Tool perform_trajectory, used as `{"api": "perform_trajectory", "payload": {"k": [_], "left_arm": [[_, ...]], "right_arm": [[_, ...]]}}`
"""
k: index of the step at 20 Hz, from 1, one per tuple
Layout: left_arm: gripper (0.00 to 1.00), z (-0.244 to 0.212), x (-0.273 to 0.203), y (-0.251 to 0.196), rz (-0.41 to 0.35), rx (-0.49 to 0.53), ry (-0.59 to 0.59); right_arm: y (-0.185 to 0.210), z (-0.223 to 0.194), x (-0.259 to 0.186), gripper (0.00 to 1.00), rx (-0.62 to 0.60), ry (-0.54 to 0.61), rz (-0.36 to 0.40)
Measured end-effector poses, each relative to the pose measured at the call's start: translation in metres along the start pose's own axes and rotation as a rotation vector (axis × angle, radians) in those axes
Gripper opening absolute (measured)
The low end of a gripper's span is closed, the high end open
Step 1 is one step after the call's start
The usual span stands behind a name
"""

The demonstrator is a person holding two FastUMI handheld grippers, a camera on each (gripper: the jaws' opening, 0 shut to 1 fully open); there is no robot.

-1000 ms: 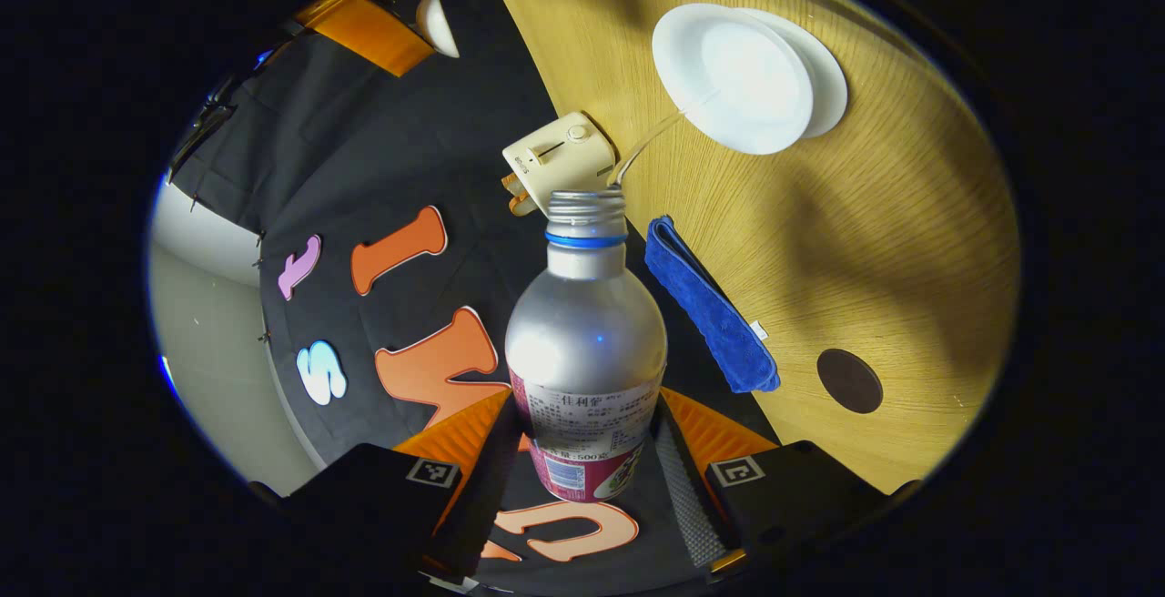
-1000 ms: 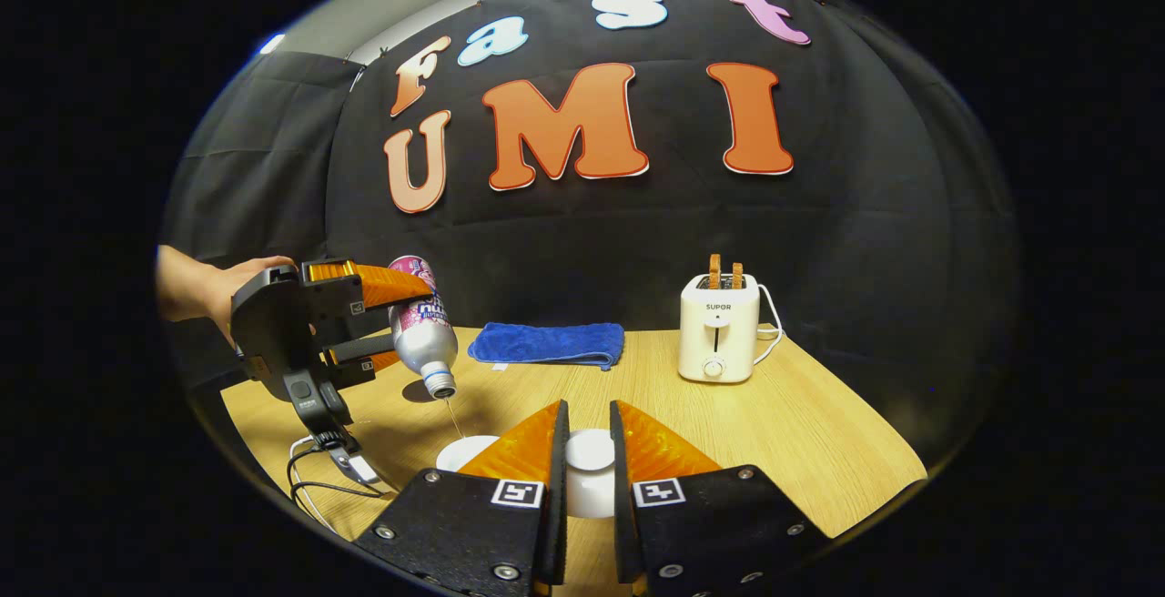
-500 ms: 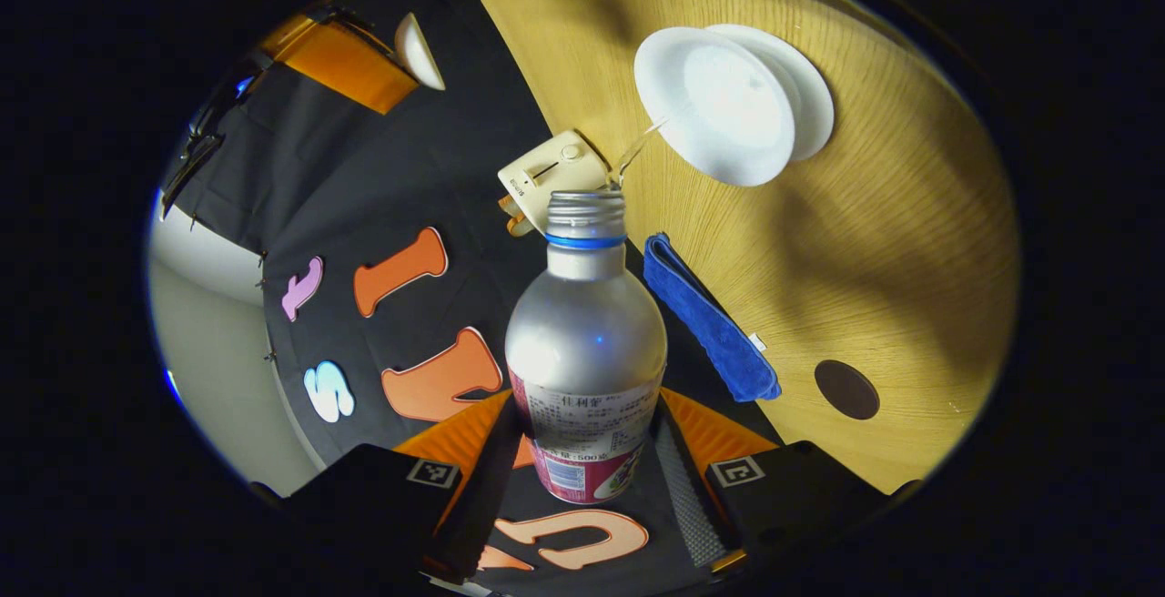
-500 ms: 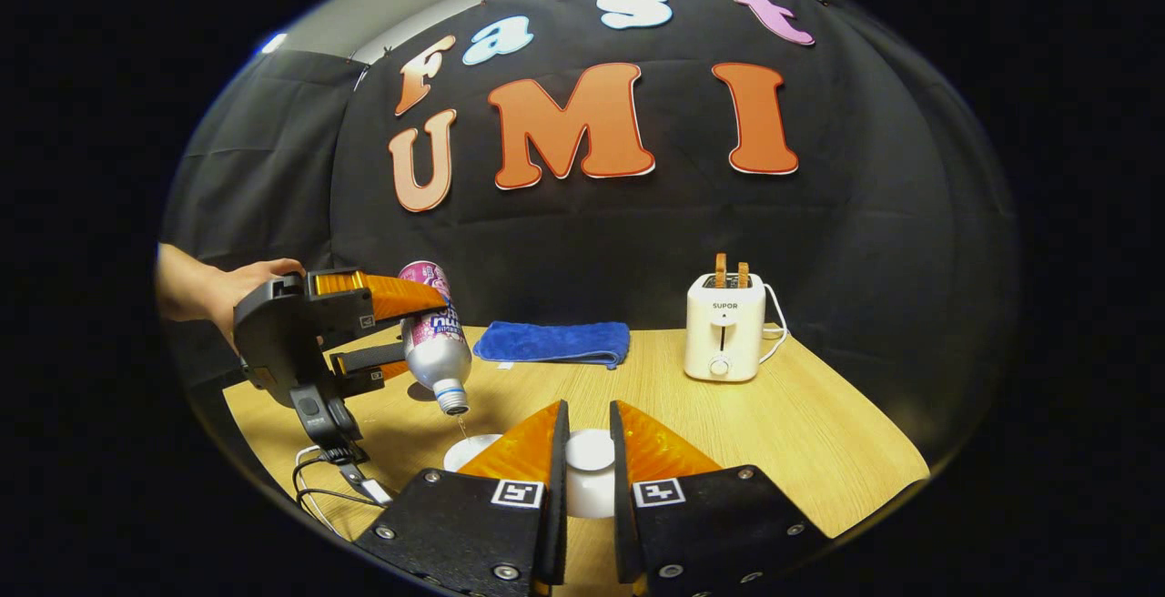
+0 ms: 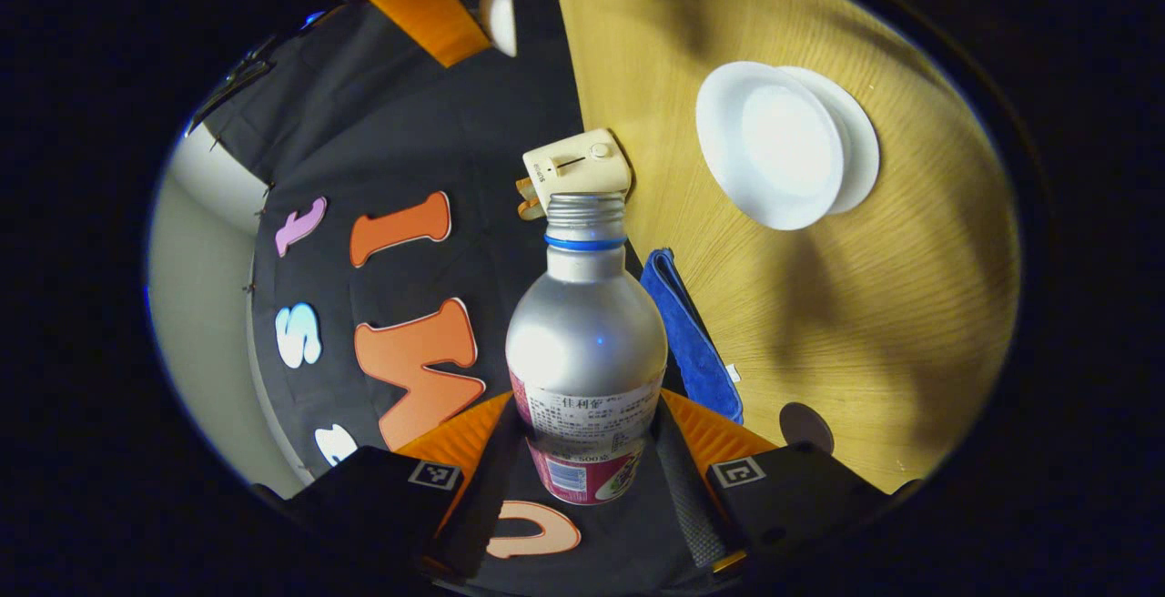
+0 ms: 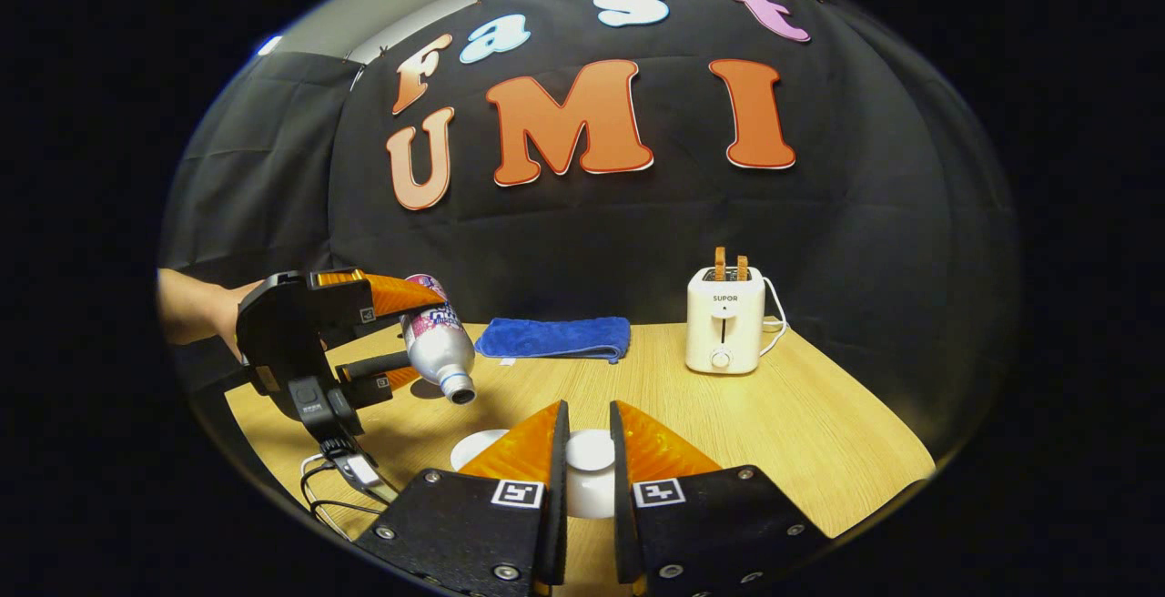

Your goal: Open the teacup lid with one hand, grasp the water bottle and pour water into the teacup with the other hand; after pouring, place the water bottle on the coaster and then close the teacup lid.

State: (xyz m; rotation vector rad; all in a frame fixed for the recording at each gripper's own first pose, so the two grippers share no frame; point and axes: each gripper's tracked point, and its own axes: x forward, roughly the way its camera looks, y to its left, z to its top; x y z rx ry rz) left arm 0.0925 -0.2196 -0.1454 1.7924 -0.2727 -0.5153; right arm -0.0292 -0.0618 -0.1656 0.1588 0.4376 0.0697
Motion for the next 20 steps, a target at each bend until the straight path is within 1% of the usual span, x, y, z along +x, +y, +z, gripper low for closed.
{"api": "perform_trajectory", "payload": {"k": [1, 2, 3, 4, 5, 6, 7, 8, 9, 11, 12, 14, 17, 18, 19, 20], "left_arm": [[0.84, -0.003, -0.001, 0.001, 0.003, -0.049, 0.005], [0.82, -0.005, -0.002, 0.003, 0.009, -0.108, 0.01], [0.84, -0.008, -0.003, 0.004, 0.016, -0.176, 0.019], [0.84, -0.013, -0.002, 0.007, 0.028, -0.25, 0.032], [0.84, -0.023, -0.004, 0.01, 0.043, -0.354, 0.079], [0.84, -0.031, -0.011, 0.004, 0.031, -0.486, 0.128], [0.84, -0.031, -0.012, -0.003, 0.024, -0.605, 0.149], [0.82, -0.034, -0.015, -0.005, 0.035, -0.683, 0.177], [0.8, -0.039, -0.02, 0.0, 0.06, -0.736, 0.192], [0.8, -0.048, -0.021, 0.007, 0.102, -0.842, 0.203], [0.84, -0.053, -0.023, 0.007, 0.118, -0.895, 0.208], [0.83, -0.066, -0.024, 0.007, 0.149, -0.993, 0.217], [0.84, -0.078, -0.023, -0.004, 0.154, -1.183, 0.237], [0.8, -0.081, -0.022, -0.011, 0.156, -1.251, 0.247], [0.83, -0.083, -0.022, -0.01, 0.168, -1.307, 0.257], [0.84, -0.085, -0.02, -0.012, 0.174, -1.352, 0.263]], "right_arm": [[0.0, 0.001, 0.0, 0.22, 0.003, -0.003, -0.004], [0.001, 0.002, 0.001, 0.22, 0.008, -0.005, -0.007], [0.003, 0.002, 0.002, 0.22, 0.013, -0.005, -0.008], [0.004, 0.001, 0.003, 0.22, 0.016, -0.002, -0.009], [0.006, 0.001, 0.003, 0.22, 0.019, -0.001, -0.011], [0.008, 0.001, 0.004, 0.22, 0.023, -0.001, -0.011], [0.01, 0.001, 0.007, 0.22, 0.027, 0.002, -0.011], [0.013, 0.001, 0.008, 0.22, 0.031, 0.007, -0.009], [0.016, 0.001, 0.01, 0.22, 0.03, 0.012, -0.008], [0.024, 0.003, 0.012, 0.22, 0.021, 0.014, -0.004], [0.028, 0.004, 0.012, 0.22, 0.016, 0.012, -0.003], [0.035, 0.006, 0.015, 0.22, 0.008, 0.009, -0.002], [0.046, 0.008, 0.018, 0.22, 0.013, 0.002, 0.0], [0.049, 0.009, 0.02, 0.22, 0.018, -0.002, 0.0], [0.052, 0.01, 0.023, 0.22, 0.02, -0.003, -0.001], [0.055, 0.009, 0.026, 0.22, 0.021, -0.003, -0.001]]}}
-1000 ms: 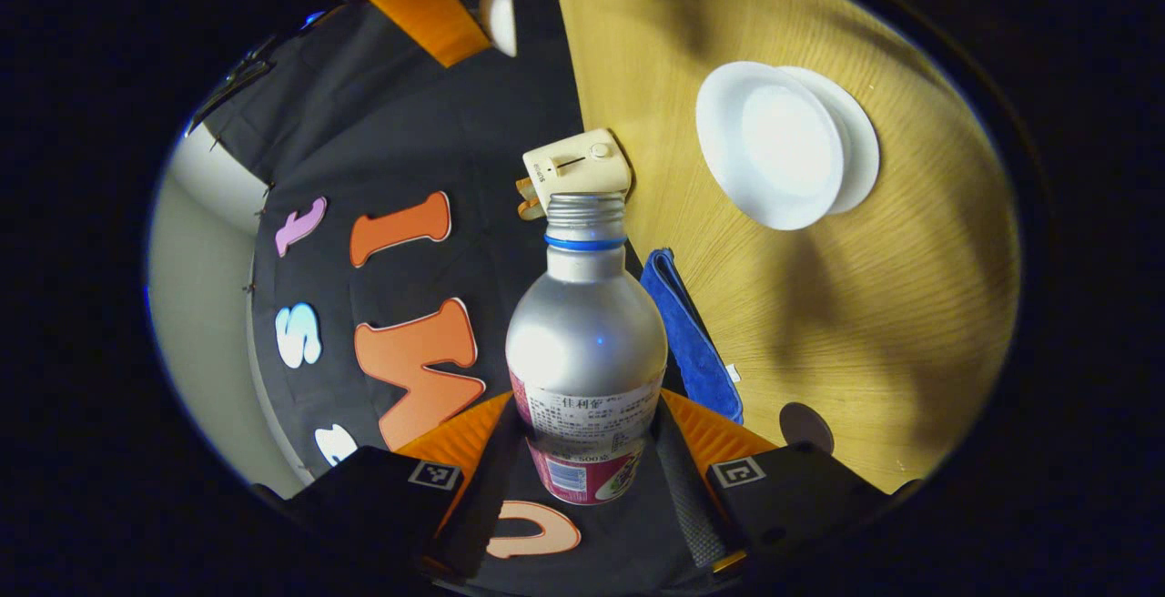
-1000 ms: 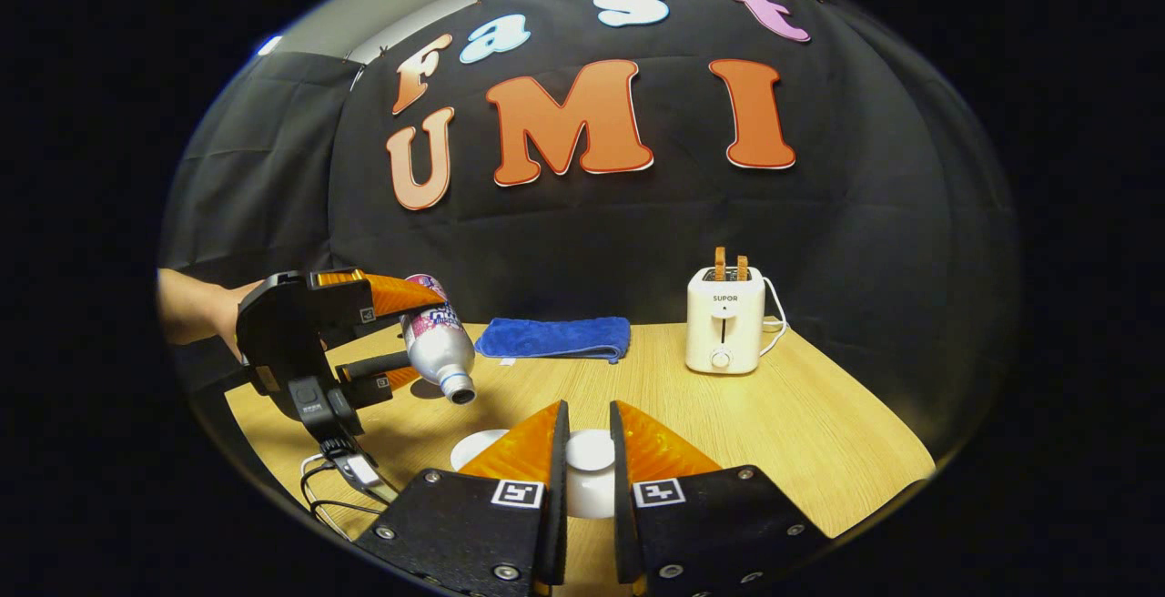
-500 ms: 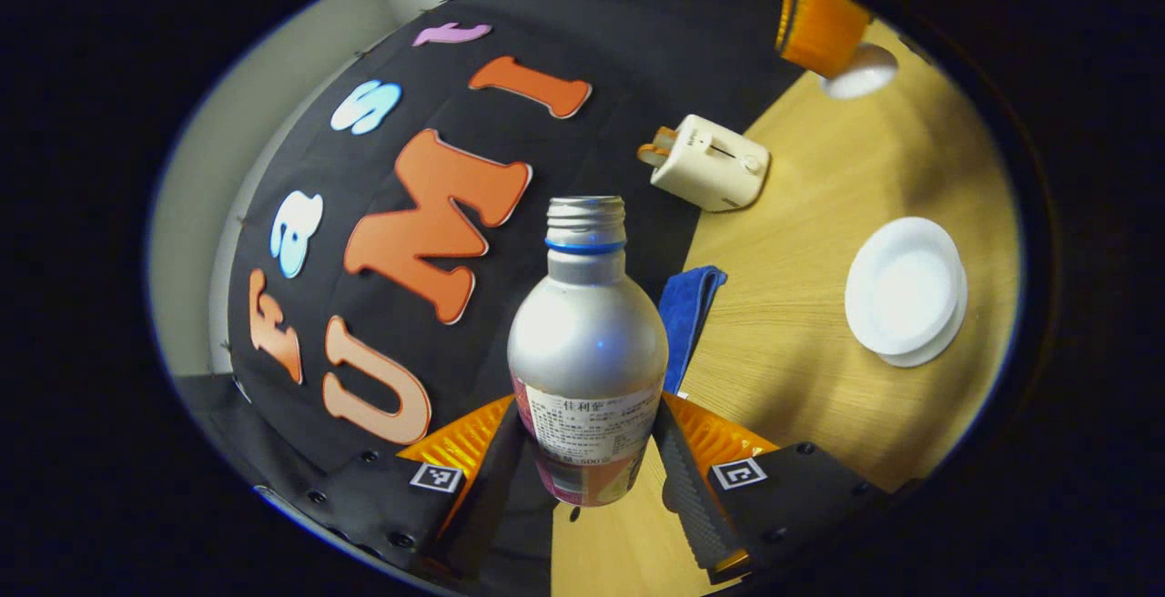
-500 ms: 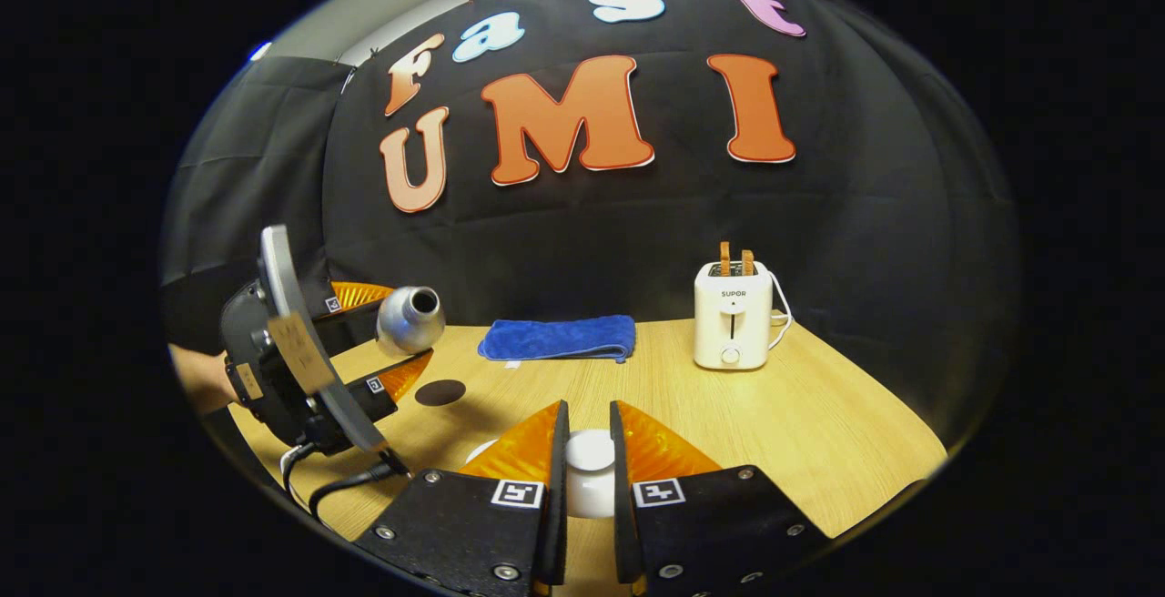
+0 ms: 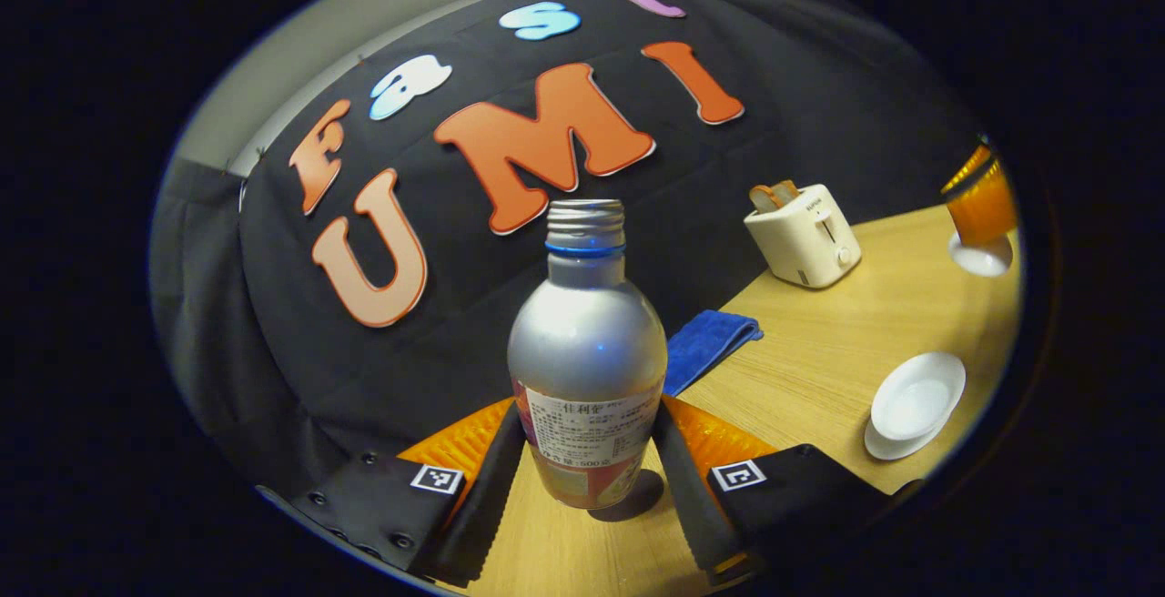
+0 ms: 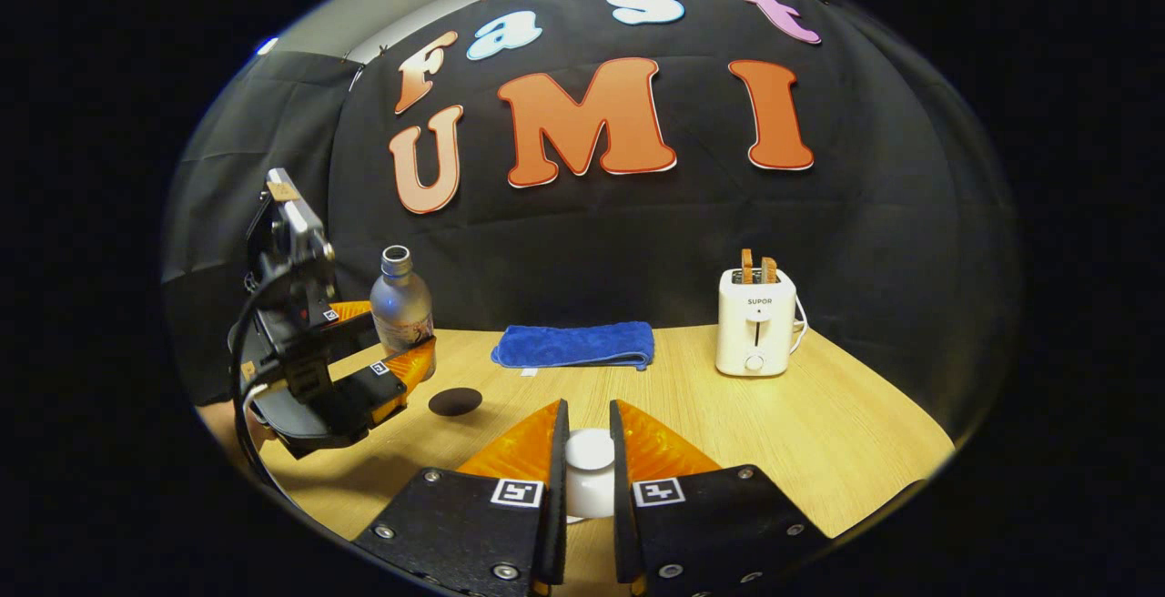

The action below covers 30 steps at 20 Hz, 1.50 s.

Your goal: Open the teacup lid with one hand, grasp the water bottle and pour water into the teacup with the other hand; after pouring, place the water bottle on the coaster and then close the teacup lid.

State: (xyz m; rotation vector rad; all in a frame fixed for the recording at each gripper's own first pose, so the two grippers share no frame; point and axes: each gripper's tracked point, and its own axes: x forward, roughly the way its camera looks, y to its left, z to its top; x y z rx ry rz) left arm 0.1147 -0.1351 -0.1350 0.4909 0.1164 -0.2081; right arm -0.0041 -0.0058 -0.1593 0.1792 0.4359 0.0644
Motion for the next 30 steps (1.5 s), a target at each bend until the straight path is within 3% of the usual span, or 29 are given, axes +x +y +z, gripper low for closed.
{"api": "perform_trajectory", "payload": {"k": [2, 5, 13, 18, 30], "left_arm": [[0.8, -0.002, 0.005, 0.004, 0.013, -0.09, 0.004], [0.83, -0.007, 0.007, 0.017, 0.037, -0.208, 0.008], [0.81, -0.022, 0.018, 0.03, 0.085, -0.41, 0.049], [0.84, -0.029, 0.022, 0.025, 0.078, -0.48, 0.076], [0.84, -0.049, 0.042, 0.018, 0.065, -0.521, 0.127]], "right_arm": [[0.008, 0.0, 0.006, 0.22, -0.002, 0.002, 0.005], [0.019, -0.003, 0.015, 0.22, -0.01, 0.005, 0.016], [0.037, -0.039, 0.048, 0.22, 0.017, 0.079, 0.051], [0.036, -0.063, 0.063, 0.22, 0.02, 0.124, 0.038], [0.041, -0.088, 0.067, 0.22, -0.056, 0.137, 0.041]]}}
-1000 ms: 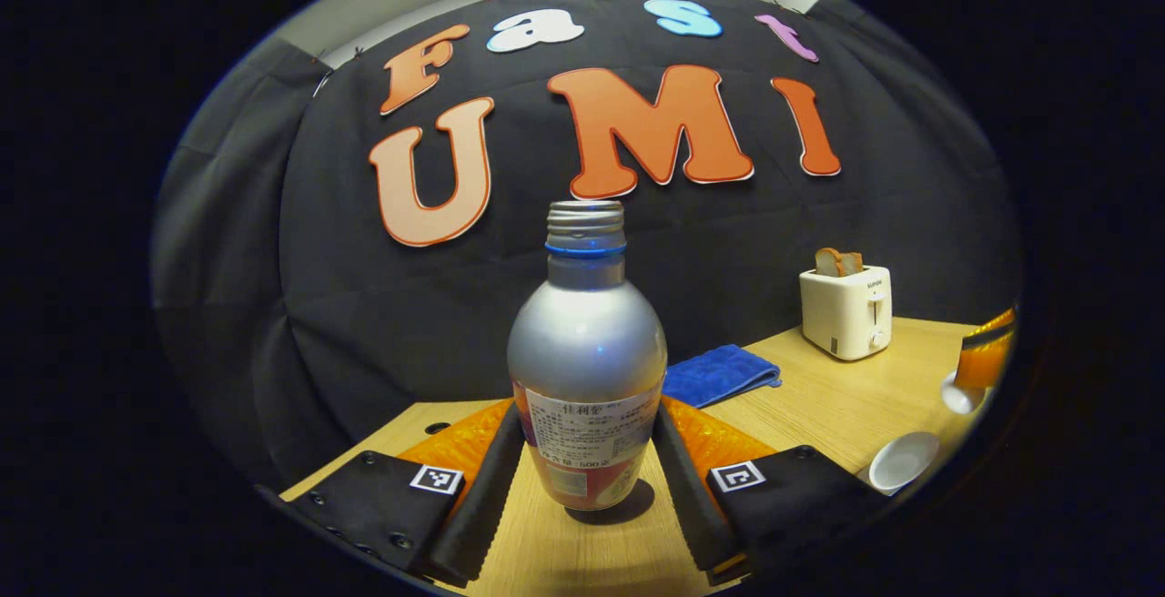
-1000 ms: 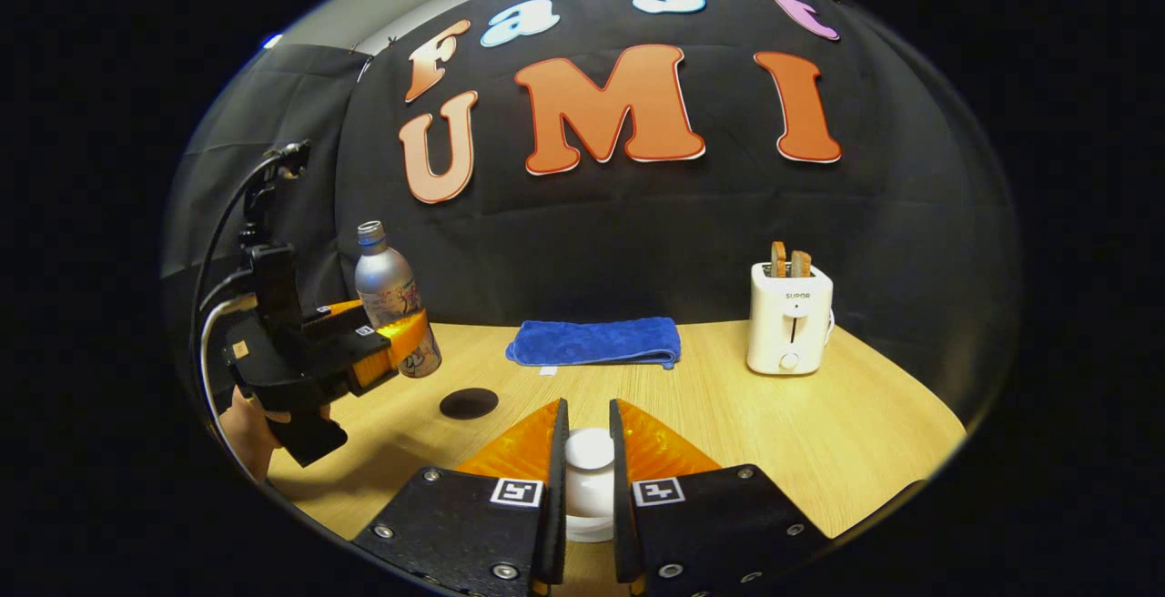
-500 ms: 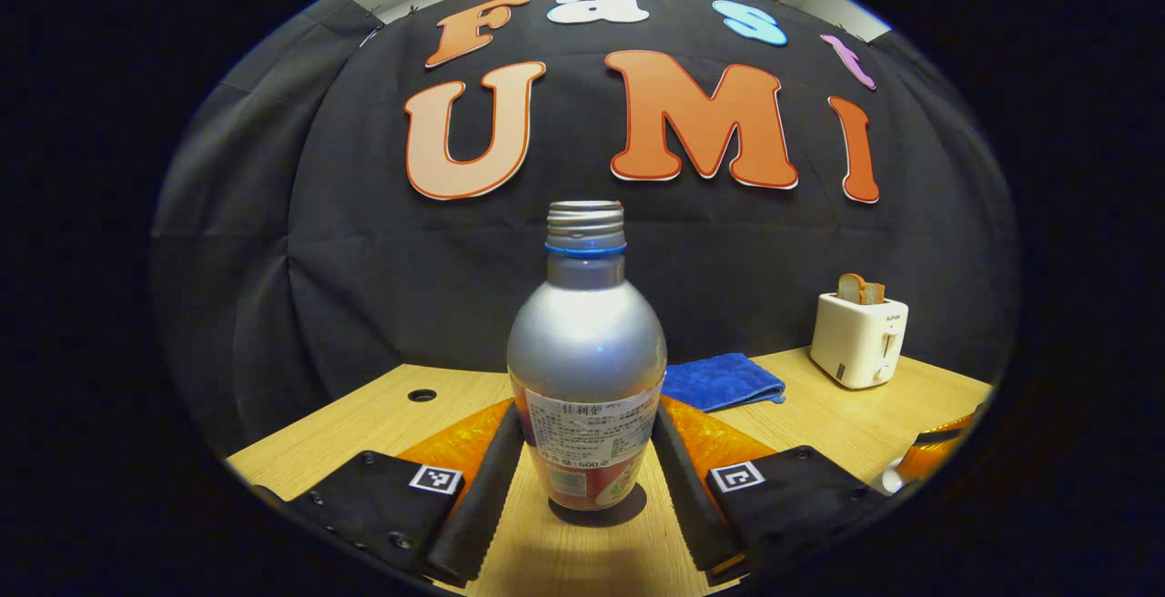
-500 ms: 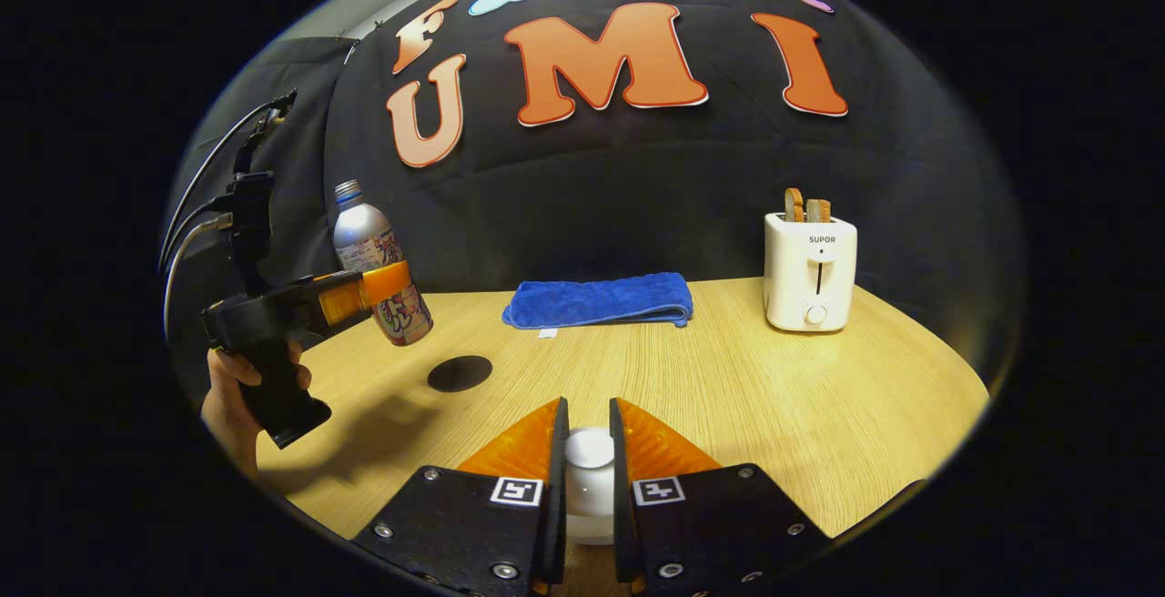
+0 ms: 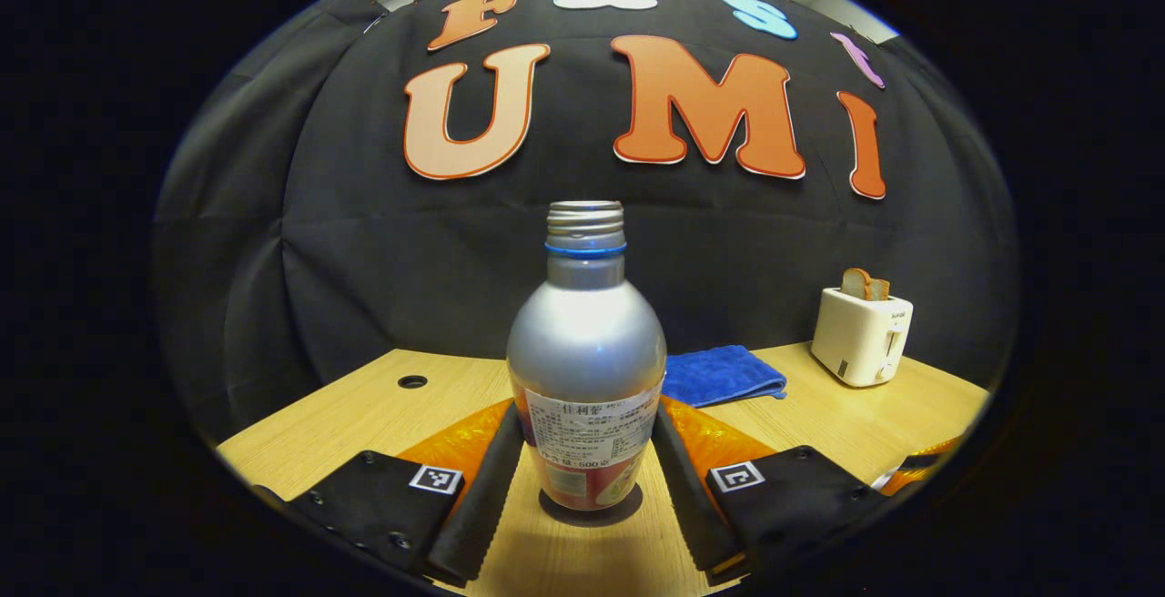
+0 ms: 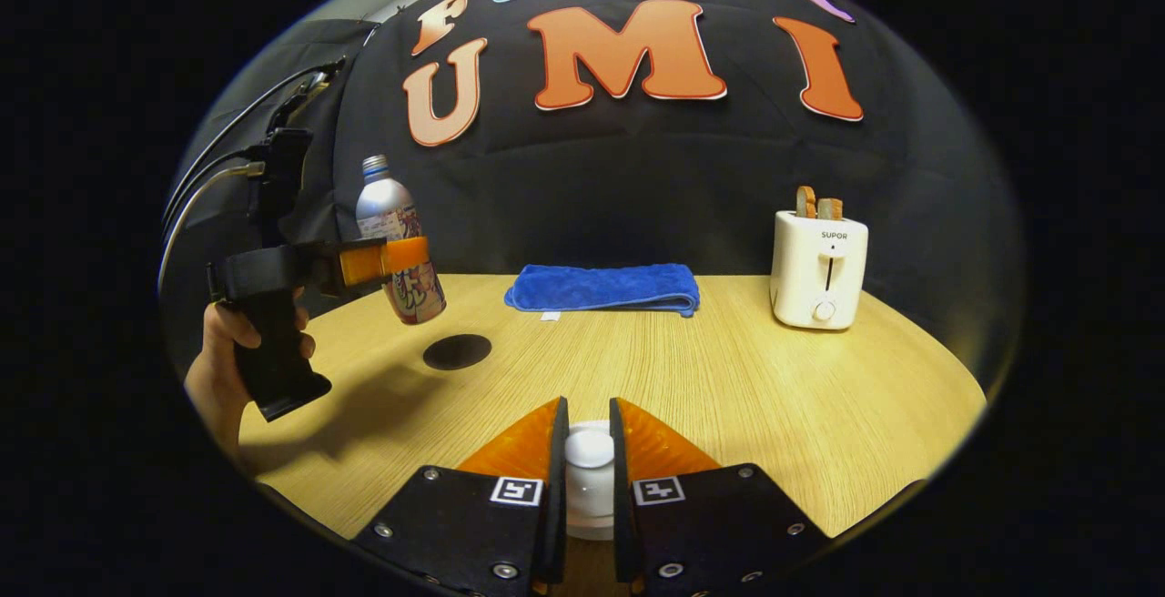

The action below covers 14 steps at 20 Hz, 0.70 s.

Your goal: Open the teacup lid with one hand, grasp the water bottle and pour water into the teacup with the other hand; after pouring, place the water bottle on the coaster and then close the teacup lid.

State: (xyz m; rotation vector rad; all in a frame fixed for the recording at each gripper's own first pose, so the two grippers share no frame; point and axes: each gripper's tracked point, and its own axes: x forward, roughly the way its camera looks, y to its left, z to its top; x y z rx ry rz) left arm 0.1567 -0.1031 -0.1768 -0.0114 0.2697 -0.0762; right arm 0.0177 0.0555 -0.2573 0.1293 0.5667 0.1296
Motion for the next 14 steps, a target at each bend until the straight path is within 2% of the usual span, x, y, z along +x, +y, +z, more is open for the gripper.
{"api": "perform_trajectory", "payload": {"k": [3, 7, 10, 12, 14], "left_arm": [[0.81, -0.006, 0.005, 0.001, -0.012, -0.048, 0.023], [0.84, -0.017, 0.013, 0.004, -0.02, -0.09, 0.054], [0.84, -0.022, 0.018, 0.001, -0.033, -0.1, 0.064], [0.81, -0.028, 0.024, 0.0, -0.044, -0.098, 0.07], [0.83, -0.037, 0.032, 0.0, -0.044, -0.088, 0.093]], "right_arm": [[-0.001, 0.0, -0.002, 0.23, 0.001, -0.001, -0.006], [0.001, 0.0, -0.004, 0.32, 0.05, 0.017, -0.002], [0.003, 0.008, -0.01, 0.45, 0.057, -0.008, -0.002], [0.0, 0.019, -0.015, 0.52, 0.065, -0.053, -0.015], [0.0, 0.028, -0.019, 0.56, 0.077, -0.087, -0.011]]}}
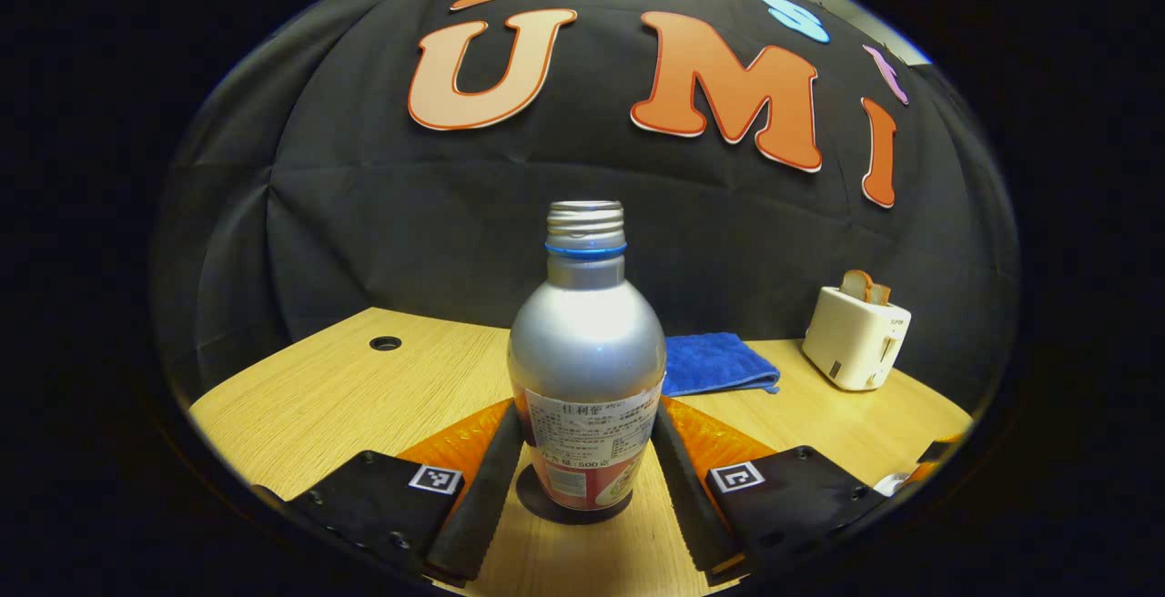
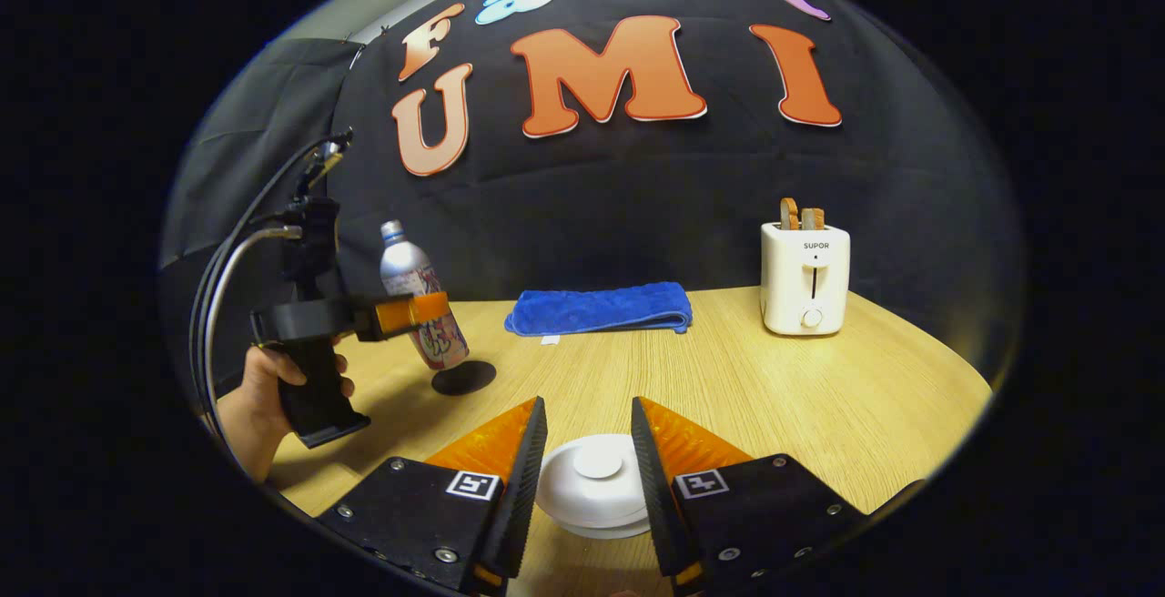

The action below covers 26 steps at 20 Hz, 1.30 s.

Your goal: Open the teacup lid with one hand, grasp the water bottle and pour water into the teacup with the other hand; after pouring, place the water bottle on the coaster and then close the teacup lid.

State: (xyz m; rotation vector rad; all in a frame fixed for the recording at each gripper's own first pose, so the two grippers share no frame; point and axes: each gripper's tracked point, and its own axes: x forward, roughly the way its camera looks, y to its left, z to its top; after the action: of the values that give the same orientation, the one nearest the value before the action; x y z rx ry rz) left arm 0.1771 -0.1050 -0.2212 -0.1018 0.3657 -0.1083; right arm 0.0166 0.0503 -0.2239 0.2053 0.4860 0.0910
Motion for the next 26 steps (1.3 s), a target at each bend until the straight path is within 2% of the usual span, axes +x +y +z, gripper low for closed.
{"api": "perform_trajectory", "payload": {"k": [2, 3, 6, 7, 8, 11, 14, 16, 17, 22, 26], "left_arm": [[0.81, -0.007, 0.007, 0.002, -0.001, -0.012, 0.019], [0.84, -0.011, 0.011, 0.002, -0.006, -0.017, 0.027], [0.84, -0.027, 0.021, 0.009, 0.004, -0.027, 0.063], [0.84, -0.03, 0.021, 0.009, 0.003, -0.033, 0.073], [0.84, -0.026, 0.021, 0.009, 0.002, -0.029, 0.063], [0.83, -0.03, 0.027, 0.008, 0.003, -0.003, 0.086], [0.88, -0.035, 0.027, 0.002, -0.017, -0.011, 0.109], [0.97, -0.037, 0.025, 0.003, -0.005, -0.008, 0.119], [0.97, -0.036, 0.024, 0.004, -0.003, -0.006, 0.117], [0.98, -0.02, 0.005, -0.002, -0.042, -0.008, 0.082], [0.98, -0.01, -0.028, -0.004, -0.06, -0.014, 0.059]], "right_arm": [[-0.005, 0.005, -0.004, 0.6, 0.005, -0.016, -0.006], [-0.007, 0.008, -0.006, 0.61, 0.014, -0.02, -0.007], [-0.011, 0.014, -0.01, 0.66, 0.044, -0.033, 0.0], [-0.014, 0.015, -0.009, 0.63, 0.044, -0.038, -0.006], [-0.016, 0.016, -0.009, 0.67, 0.041, -0.04, -0.011], [-0.022, 0.016, -0.01, 0.68, 0.037, -0.032, -0.025], [-0.026, 0.021, -0.013, 0.68, 0.042, -0.045, -0.035], [-0.029, 0.025, -0.016, 0.68, 0.04, -0.058, -0.045], [-0.031, 0.027, -0.018, 0.68, 0.039, -0.061, -0.053], [-0.032, 0.041, -0.031, 0.68, 0.059, -0.096, -0.059], [-0.029, 0.052, -0.041, 0.68, 0.029, -0.13, -0.063]]}}
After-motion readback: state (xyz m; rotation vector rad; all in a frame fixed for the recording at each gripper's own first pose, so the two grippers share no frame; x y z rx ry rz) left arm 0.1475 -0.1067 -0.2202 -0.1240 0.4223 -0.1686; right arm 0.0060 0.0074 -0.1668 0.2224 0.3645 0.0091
